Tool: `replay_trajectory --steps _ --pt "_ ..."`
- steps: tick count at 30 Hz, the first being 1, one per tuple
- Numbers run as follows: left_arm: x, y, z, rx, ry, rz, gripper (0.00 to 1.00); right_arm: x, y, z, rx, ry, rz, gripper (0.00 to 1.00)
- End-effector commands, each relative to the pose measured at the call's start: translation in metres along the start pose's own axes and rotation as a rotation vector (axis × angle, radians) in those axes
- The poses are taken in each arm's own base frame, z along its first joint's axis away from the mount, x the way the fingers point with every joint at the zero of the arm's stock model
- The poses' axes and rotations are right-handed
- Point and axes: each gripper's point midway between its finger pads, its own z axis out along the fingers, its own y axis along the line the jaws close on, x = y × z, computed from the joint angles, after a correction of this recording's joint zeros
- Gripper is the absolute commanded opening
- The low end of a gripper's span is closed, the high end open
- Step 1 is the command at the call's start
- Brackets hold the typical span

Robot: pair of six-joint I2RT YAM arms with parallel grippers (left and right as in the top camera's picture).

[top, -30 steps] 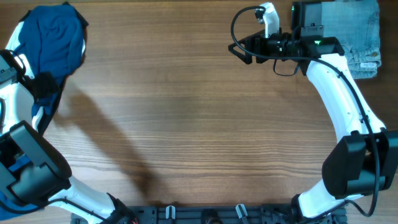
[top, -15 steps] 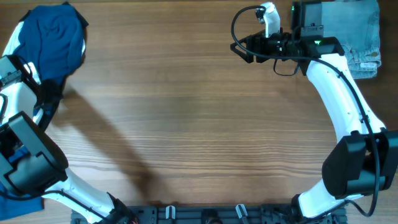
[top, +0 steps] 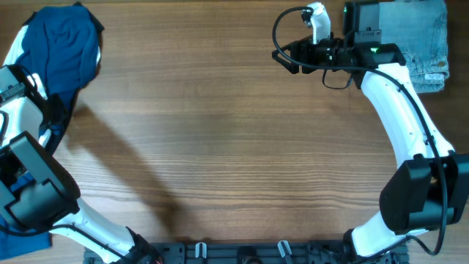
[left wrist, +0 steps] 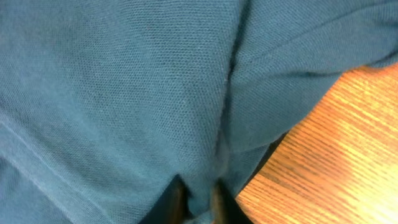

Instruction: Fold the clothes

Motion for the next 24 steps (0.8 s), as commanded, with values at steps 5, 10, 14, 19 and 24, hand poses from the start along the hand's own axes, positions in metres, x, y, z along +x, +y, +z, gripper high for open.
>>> replay_trajectory --steps 5,10,14,19,24 --pt "-0.003 0.013 0.0 -0.063 -0.001 -0.013 0.04 -0.006 -0.003 0.002 0.008 -0.01 -0.008 0.73" --pt "-0.026 0.001 -0.037 -0.036 -0.086 -0.072 0.04 -0.008 -0.005 0.002 0.019 -0.016 -0.013 0.71" --pt "-0.056 -0.043 -0.105 0.039 -0.216 -0.046 0.04 -0.01 -0.008 0.001 0.029 -0.024 -0.011 0.69" --pt "-0.05 -0.138 -0.184 0.211 -0.309 0.008 0.04 -0.017 -0.013 -0.002 0.041 -0.054 0.023 0.64" --pt "-0.009 -0.274 -0.234 0.572 -0.256 0.059 0.04 -0.031 -0.046 -0.028 0.09 -0.139 0.166 0.57"
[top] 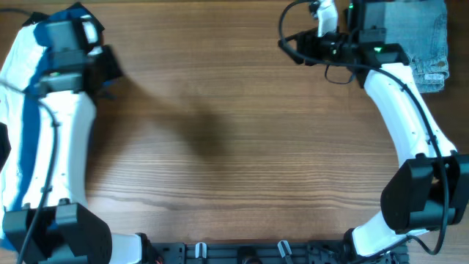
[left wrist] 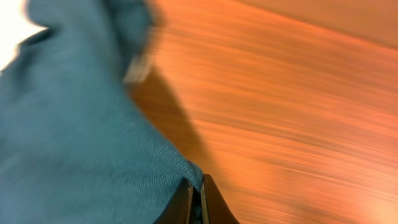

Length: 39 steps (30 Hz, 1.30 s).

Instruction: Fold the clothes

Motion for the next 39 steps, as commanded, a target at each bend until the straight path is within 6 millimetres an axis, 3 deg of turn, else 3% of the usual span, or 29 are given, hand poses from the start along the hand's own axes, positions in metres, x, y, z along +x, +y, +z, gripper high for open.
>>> replay_trajectory --steps 1,3,8,14,22,27,30,35,37,38,39 --pt "0.017 -0.119 -0.016 0.321 0.049 -0.083 0.04 -0.014 -0.031 -0.021 0.042 -0.058 0.118 0.56" --pt "0.032 -0.172 -0.022 0.434 0.072 -0.047 0.04 -0.016 -0.042 -0.032 0.043 -0.074 0.136 0.55" --pt "0.081 -0.278 -0.03 0.616 0.097 0.088 0.04 -0.017 -0.063 -0.052 0.045 -0.103 0.176 0.55" --pt "0.133 -0.358 -0.039 0.766 0.122 0.153 0.04 -0.013 -0.073 -0.059 0.063 -0.096 0.199 0.55" --pt "0.13 -0.374 -0.052 0.846 0.106 0.136 0.04 -0.015 -0.077 -0.062 0.072 -0.11 0.186 0.55" --pt "0.119 -0.394 -0.071 0.935 0.048 0.106 0.04 -0.016 -0.098 -0.078 0.11 -0.139 0.218 0.55" --pt "0.127 -0.4 -0.077 0.949 0.069 0.101 0.04 -0.016 -0.113 -0.091 0.139 -0.16 0.236 0.56" --pt "0.161 -0.423 -0.102 1.001 0.097 0.178 0.04 -0.015 -0.127 -0.104 0.168 -0.18 0.254 0.56" --pt "0.162 -0.423 -0.102 0.998 0.083 0.205 0.31 -0.016 -0.126 -0.104 0.164 -0.182 0.251 0.56" --pt "0.157 -0.42 -0.099 0.991 0.073 0.203 0.62 -0.017 -0.125 -0.104 0.158 -0.185 0.248 0.56" --pt "0.148 -0.416 -0.097 0.985 0.061 0.189 1.0 -0.017 -0.125 -0.104 0.158 -0.186 0.247 0.56"
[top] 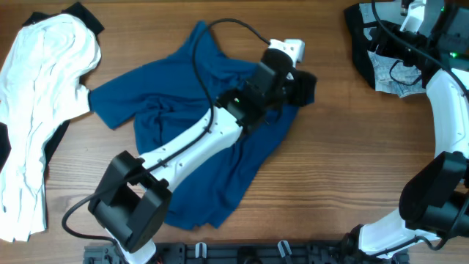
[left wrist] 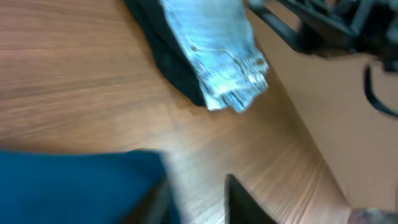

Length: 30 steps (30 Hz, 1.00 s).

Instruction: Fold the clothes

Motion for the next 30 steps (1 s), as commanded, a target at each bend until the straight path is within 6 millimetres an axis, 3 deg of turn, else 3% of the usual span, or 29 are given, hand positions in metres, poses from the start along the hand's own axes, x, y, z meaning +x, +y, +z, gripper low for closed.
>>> replay_trajectory --steps 1,4,6,10,13,14,16,19,22,23,27,30 --pt "-0.026 0.007 -0.012 0.002 -0.051 0.013 1.0 -0.009 0.008 -0.002 -0.035 -0.019 -0.015 0.61" --pt "-0.068 0.032 -0.046 -0.044 -0.138 -0.017 1.0 -0.009 0.008 -0.002 -0.036 -0.019 -0.014 0.65" --pt "-0.093 0.062 -0.079 -0.108 -0.185 -0.057 1.0 -0.008 0.016 0.001 -0.062 -0.013 -0.023 0.66" --pt "-0.112 0.131 -0.141 -0.281 -0.211 -0.172 1.0 -0.012 0.044 0.02 -0.084 -0.027 -0.104 0.65" --pt "-0.112 0.18 -0.181 -0.408 -0.213 -0.256 1.0 -0.008 0.065 0.042 -0.027 -0.027 -0.206 0.65" --pt "-0.109 0.198 -0.195 -0.455 -0.207 -0.296 0.99 -0.005 0.076 0.053 0.002 -0.023 -0.254 0.61" --pt "-0.092 0.242 -0.225 -0.603 -0.182 -0.391 1.0 0.007 0.106 0.076 0.044 -0.01 -0.35 0.59" --pt "-0.073 0.28 -0.261 -0.78 -0.164 -0.471 1.0 0.031 0.148 0.104 0.035 0.018 -0.463 0.59" --pt "-0.06 0.296 -0.279 -0.838 -0.14 -0.526 1.0 0.064 0.171 0.137 -0.01 0.072 -0.514 0.6" --pt "-0.056 0.3 -0.284 -0.851 -0.133 -0.542 1.0 0.084 0.177 0.153 -0.031 0.11 -0.523 0.61" --pt "-0.05 0.306 -0.292 -0.886 -0.123 -0.561 1.0 0.143 0.183 0.197 -0.065 0.246 -0.543 0.61" --pt "-0.05 0.307 -0.293 -0.897 -0.124 -0.559 1.0 0.172 0.184 0.219 -0.063 0.332 -0.597 0.61"
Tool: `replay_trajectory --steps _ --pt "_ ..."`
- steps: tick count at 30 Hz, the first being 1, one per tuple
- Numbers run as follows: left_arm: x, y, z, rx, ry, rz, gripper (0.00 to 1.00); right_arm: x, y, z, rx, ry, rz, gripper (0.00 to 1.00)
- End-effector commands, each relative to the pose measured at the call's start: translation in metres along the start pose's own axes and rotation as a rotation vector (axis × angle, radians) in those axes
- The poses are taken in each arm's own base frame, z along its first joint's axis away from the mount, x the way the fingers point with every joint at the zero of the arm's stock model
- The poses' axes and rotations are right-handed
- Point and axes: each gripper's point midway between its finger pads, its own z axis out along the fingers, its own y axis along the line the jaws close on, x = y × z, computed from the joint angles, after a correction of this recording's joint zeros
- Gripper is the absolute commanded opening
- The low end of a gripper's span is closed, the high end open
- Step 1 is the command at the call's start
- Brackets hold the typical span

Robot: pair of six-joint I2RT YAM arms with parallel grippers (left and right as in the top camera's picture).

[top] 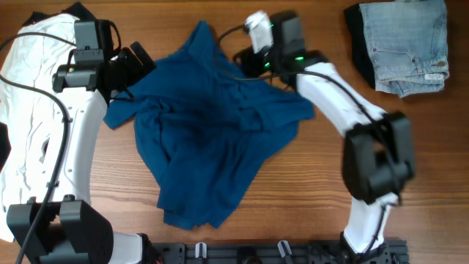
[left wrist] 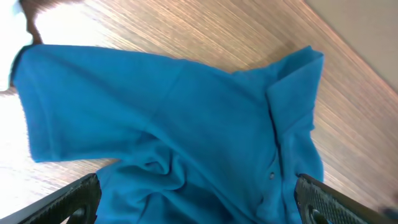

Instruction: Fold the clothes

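A blue polo shirt [top: 212, 125] lies crumpled and spread across the middle of the table, collar toward the far edge. My left gripper [top: 143, 64] hovers over its left sleeve. In the left wrist view this gripper [left wrist: 196, 200] is open wide, a finger [left wrist: 74, 198] at each lower corner, and the shirt's sleeve, collar and buttons [left wrist: 205, 124] lie below with nothing between the fingers. My right gripper [top: 248, 59] is at the shirt's collar and shoulder area at the far middle; its jaws are too small and dark to read.
A white garment [top: 37, 95] lies heaped along the left edge, over something dark. Folded light-blue jeans [top: 407, 44] sit on a dark garment at the far right corner. Bare wood [top: 366, 220] shows in front of and to the right of the shirt.
My left arm was stretched across to the right of the shirt and is now back at the left, open above the left sleeve. My right gripper has moved from the jeans to the shirt's collar.
My left gripper was shut on the blue shirt atop the pile at the far left, and still held it a moment later. Then the shirt lay spread mid-table with that gripper open at its right side. Now both grippers are at the shirt's far edge.
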Motion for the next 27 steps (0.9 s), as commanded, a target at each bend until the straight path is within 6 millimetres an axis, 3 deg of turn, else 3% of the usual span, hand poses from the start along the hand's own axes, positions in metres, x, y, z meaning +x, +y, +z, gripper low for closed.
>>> replay_trajectory --steps 1,7,13,19,23,27 --pt "-0.007 0.004 -0.006 -0.025 -0.033 0.014 1.0 0.011 0.011 0.038 0.034 0.092 -0.122 0.61" --pt "-0.005 0.007 -0.003 -0.037 -0.023 0.013 1.0 0.029 0.013 0.076 0.141 0.206 -0.291 0.61" --pt "-0.003 0.01 -0.003 -0.053 -0.02 0.013 1.0 0.031 0.02 0.078 0.13 0.214 -0.299 0.61" --pt "-0.004 0.011 -0.003 -0.056 -0.022 0.013 1.0 0.039 0.052 0.087 0.09 0.228 -0.365 0.61" --pt "-0.004 0.011 -0.003 -0.056 -0.022 0.013 1.0 0.058 0.048 0.101 0.098 0.267 -0.355 0.6" --pt "-0.004 0.01 -0.003 -0.056 -0.022 0.013 1.0 0.054 0.033 0.103 0.191 0.254 -0.33 0.52"
